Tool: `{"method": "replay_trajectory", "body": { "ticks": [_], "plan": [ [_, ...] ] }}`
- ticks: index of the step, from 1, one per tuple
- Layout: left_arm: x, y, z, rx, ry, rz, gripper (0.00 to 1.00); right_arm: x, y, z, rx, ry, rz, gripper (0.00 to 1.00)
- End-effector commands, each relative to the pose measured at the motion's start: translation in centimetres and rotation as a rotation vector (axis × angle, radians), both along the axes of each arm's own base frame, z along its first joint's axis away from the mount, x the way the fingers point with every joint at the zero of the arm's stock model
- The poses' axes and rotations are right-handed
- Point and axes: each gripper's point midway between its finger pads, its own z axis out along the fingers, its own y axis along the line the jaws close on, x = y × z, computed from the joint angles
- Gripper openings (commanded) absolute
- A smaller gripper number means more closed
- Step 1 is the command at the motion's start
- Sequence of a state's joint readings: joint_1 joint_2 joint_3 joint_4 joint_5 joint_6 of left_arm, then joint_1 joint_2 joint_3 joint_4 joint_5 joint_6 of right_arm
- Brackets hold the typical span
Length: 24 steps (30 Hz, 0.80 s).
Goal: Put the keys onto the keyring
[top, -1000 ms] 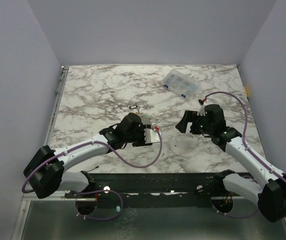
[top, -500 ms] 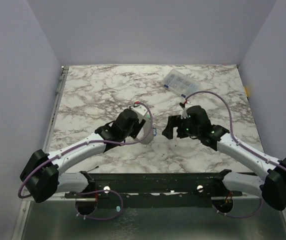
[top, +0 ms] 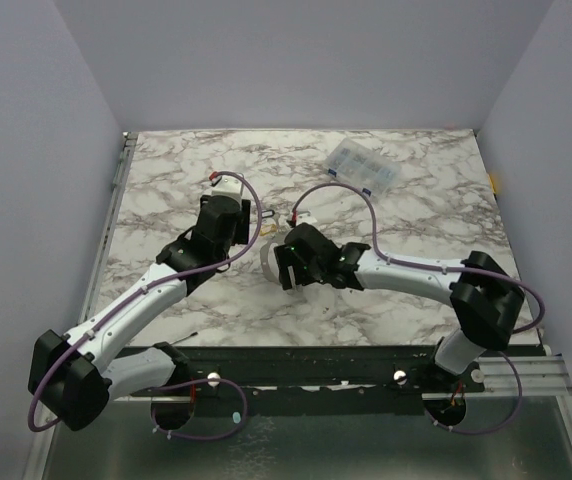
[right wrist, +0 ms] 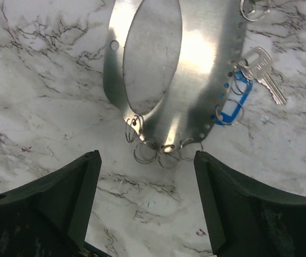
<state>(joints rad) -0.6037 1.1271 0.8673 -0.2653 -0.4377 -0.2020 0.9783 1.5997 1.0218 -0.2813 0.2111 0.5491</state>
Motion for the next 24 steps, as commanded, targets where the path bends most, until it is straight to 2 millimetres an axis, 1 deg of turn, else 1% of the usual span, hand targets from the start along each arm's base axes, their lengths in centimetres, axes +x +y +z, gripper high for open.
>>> {"method": "replay_trajectory", "body": {
  "ticks": [1,5,8,10,13,15,18,24],
  "plan": [
    [-0.8,2.4,0.4,0.032,-0.034,0.081,0.57,0.8,1.7,-1.0,-0.084,-0.024,-0.011,0.76],
    [-0.6,2.4,0.9,0.023,-0.043,0.084,0.57,0.9,3.2,-2.2,-0.128,0.008,0.043,0.65],
    [-0.6,2.2,0.9,0.008,-0.038,0.072,0.57,0.8,3.5,-3.6,-0.188,0.048,0.064,0.60],
    [-0.6,2.2,0.9,0.004,-0.038,0.069,0.57,0.7,3.6,-3.9,-0.198,0.060,0.058,0.58],
    [-0.6,2.2,1.0,0.002,-0.039,0.065,0.57,0.8,3.4,-4.0,-0.203,0.062,0.038,0.56],
    [-0.7,2.1,1.1,-0.002,-0.041,0.060,0.57,0.7,3.0,-4.6,-0.229,0.075,0.027,0.54],
    [-0.7,2.2,1.2,0.001,-0.043,0.061,0.57,0.5,2.3,-5.7,-0.280,0.102,0.010,0.49],
    [-0.7,2.0,1.2,-0.004,-0.043,0.053,0.57,0.5,2.4,-6.3,-0.296,0.112,0.019,0.42]
  ]
}}
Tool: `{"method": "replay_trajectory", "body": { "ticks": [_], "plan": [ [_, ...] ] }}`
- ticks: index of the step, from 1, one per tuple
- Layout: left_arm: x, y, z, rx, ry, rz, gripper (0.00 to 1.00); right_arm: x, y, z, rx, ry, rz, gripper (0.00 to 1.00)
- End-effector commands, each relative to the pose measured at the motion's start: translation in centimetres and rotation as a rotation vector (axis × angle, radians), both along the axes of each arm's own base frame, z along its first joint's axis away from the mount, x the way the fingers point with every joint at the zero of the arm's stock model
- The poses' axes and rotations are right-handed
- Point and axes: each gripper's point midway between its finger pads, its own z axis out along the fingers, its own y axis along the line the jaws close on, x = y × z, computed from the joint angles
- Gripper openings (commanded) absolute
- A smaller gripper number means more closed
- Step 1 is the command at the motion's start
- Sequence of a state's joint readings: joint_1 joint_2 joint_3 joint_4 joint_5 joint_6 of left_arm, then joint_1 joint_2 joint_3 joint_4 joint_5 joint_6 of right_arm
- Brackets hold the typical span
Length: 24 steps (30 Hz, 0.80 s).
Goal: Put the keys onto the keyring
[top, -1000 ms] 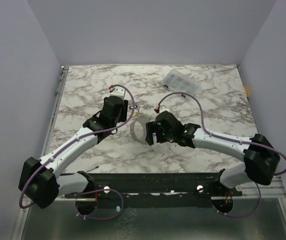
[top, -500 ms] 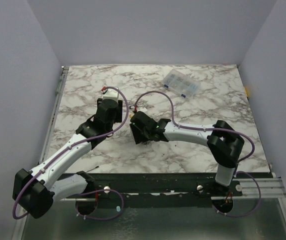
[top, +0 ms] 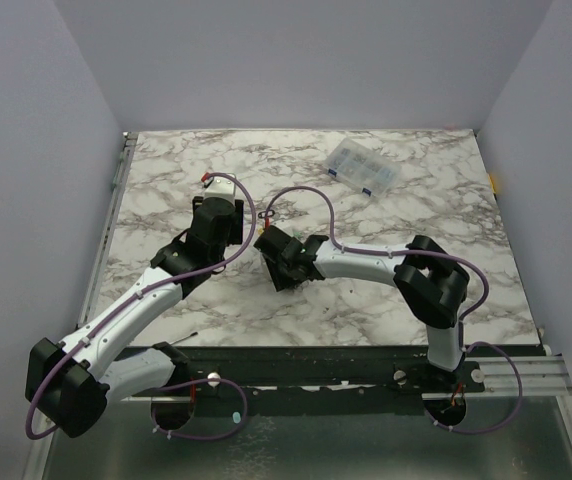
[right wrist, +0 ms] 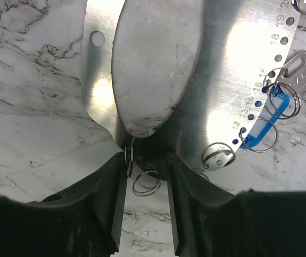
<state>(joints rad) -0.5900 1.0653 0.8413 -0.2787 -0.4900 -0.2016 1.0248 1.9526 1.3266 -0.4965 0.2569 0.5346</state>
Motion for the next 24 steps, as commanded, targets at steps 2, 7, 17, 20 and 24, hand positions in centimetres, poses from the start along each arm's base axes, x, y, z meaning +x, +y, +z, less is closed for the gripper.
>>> {"method": "replay_trajectory", "body": {
  "ticks": [2,7,17,20,24],
  "plan": [
    [-0.2,0.1,0.4,-0.014,-0.009,-0.008,0.57,-0.1,-0.5,-0.7,-0.056,0.008,-0.013,0.39],
    [-0.2,0.1,0.4,-0.013,-0.009,-0.011,0.57,-0.1,-0.6,-1.0,-0.069,0.008,-0.012,0.28],
    [-0.2,0.2,0.1,0.003,-0.004,-0.012,0.57,-0.2,-0.7,-0.4,-0.087,-0.026,-0.010,0.01],
    [-0.3,0.2,0.0,0.009,-0.003,-0.014,0.57,-0.2,-1.1,0.3,-0.068,-0.068,-0.021,0.01],
    [-0.4,0.0,0.3,0.004,-0.011,-0.035,0.57,-0.4,-2.2,1.8,-0.015,-0.130,-0.011,0.01]
  ]
}}
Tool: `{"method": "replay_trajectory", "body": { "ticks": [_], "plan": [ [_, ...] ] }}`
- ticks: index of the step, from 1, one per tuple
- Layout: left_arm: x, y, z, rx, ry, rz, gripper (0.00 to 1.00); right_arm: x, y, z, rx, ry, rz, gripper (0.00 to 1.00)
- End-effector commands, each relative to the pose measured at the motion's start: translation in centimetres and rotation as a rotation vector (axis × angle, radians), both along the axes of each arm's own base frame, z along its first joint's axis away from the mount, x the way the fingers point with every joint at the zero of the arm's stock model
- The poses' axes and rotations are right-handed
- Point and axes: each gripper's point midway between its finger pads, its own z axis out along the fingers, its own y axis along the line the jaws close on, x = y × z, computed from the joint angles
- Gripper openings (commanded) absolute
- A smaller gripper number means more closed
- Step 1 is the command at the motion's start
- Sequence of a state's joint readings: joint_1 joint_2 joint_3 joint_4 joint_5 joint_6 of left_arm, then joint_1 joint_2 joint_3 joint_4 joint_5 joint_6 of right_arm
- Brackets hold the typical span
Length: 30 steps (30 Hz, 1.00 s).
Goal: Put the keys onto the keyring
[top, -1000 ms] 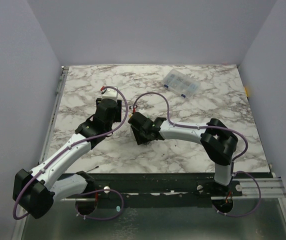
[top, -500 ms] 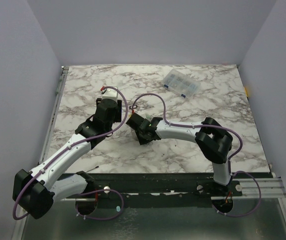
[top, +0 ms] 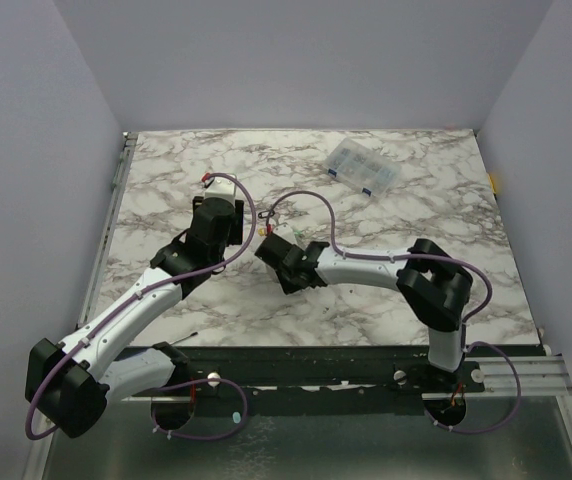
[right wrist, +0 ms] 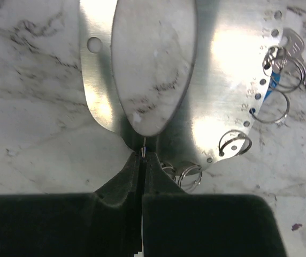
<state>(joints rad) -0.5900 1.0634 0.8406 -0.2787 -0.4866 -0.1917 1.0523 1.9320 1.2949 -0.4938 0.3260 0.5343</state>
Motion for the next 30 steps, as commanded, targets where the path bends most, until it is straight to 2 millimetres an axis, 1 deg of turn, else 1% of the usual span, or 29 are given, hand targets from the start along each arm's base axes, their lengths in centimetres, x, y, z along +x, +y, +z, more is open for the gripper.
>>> {"method": "replay_trajectory", "body": {
  "ticks": [1,5,8,10,11,14,17,21,24,25,26,29,30],
  "plan": [
    [-0.5,-0.1,0.5,-0.010,-0.016,-0.037,0.57,-0.1,-1.7,2.2,0.044,-0.100,0.008,0.01],
    [-0.8,-0.8,1.3,-0.039,-0.042,-0.087,0.57,-1.0,-2.7,3.7,0.105,-0.157,0.116,0.01],
    [-1.1,-1.5,1.9,-0.058,-0.059,-0.144,0.56,-1.6,-3.0,4.5,0.129,-0.191,0.206,0.01],
    [-1.5,-2.2,2.4,-0.077,-0.077,-0.190,0.56,-1.8,-3.2,5.4,0.152,-0.220,0.252,0.01],
    [-1.7,-2.6,2.6,-0.086,-0.085,-0.218,0.56,-2.0,-3.2,6.0,0.167,-0.238,0.275,0.01],
    [-2.6,-3.8,3.6,-0.129,-0.121,-0.310,0.56,-2.6,-3.0,8.6,0.250,-0.303,0.353,0.01],
    [-3.6,-5.2,4.5,-0.169,-0.152,-0.413,0.56,-3.7,-3.0,10.7,0.325,-0.357,0.443,0.01],
    [-6.0,-8.0,5.7,-0.235,-0.181,-0.618,0.56,-5.3,-3.4,13.0,0.399,-0.422,0.559,0.01],
    [-7.9,-9.6,6.7,-0.278,-0.219,-0.763,0.56,-6.3,-4.1,13.8,0.409,-0.465,0.637,0.01],
    [-8.7,-10.3,6.8,-0.294,-0.223,-0.823,0.56,-6.5,-4.3,14.0,0.409,-0.483,0.658,0.01],
    [-9.5,-10.9,7.0,-0.309,-0.233,-0.879,0.56,-7.1,-4.4,14.2,0.423,-0.488,0.695,0.01],
    [-11.6,-12.2,7.2,-0.344,-0.241,-1.019,0.57,-7.9,-5.2,14.8,0.435,-0.530,0.745,0.01],
    [-12.2,-12.5,7.4,-0.354,-0.243,-1.058,0.57,-8.0,-5.2,15.5,0.453,-0.564,0.754,0.01]
  ]
}}
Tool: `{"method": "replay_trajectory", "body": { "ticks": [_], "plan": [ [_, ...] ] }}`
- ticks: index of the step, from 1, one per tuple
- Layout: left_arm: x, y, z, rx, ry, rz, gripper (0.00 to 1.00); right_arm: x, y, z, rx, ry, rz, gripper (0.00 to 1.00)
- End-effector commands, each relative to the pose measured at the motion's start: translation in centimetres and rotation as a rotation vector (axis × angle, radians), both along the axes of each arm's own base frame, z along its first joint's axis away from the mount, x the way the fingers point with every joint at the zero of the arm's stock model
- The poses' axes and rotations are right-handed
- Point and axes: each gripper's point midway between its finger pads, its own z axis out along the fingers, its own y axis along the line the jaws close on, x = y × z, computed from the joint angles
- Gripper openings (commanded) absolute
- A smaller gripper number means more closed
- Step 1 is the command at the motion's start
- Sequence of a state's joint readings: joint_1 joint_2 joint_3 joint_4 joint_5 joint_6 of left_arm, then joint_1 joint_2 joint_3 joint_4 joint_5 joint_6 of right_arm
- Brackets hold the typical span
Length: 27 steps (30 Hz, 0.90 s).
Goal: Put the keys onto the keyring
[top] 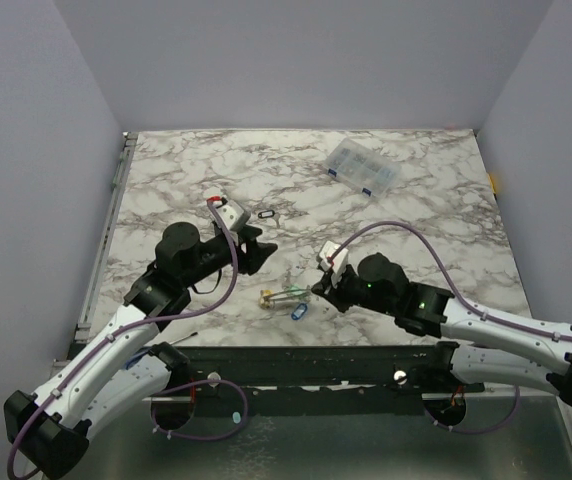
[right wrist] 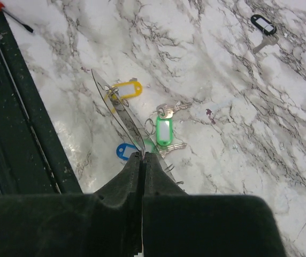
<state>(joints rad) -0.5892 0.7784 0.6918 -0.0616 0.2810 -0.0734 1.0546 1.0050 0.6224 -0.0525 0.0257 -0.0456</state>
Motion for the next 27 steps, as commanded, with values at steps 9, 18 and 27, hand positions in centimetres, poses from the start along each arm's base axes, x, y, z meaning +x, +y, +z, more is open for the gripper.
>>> {"method": "replay_trajectory", "body": {
  "ticks": [9,18,27],
  "plan": [
    [-8.5,-4.9,1.7,-0.134,-0.070,-0.555,0.57,-2.4,-0.7,5.7,0.161,-0.190,0.164,0.01],
    [-10.8,-6.1,2.0,-0.161,-0.035,-0.700,0.53,-5.0,-0.6,7.0,0.178,-0.236,0.325,0.01],
    [-11.8,-7.7,1.0,-0.122,-0.052,-0.791,0.44,-6.0,-0.7,9.1,0.141,-0.260,0.412,0.01]
  ]
}}
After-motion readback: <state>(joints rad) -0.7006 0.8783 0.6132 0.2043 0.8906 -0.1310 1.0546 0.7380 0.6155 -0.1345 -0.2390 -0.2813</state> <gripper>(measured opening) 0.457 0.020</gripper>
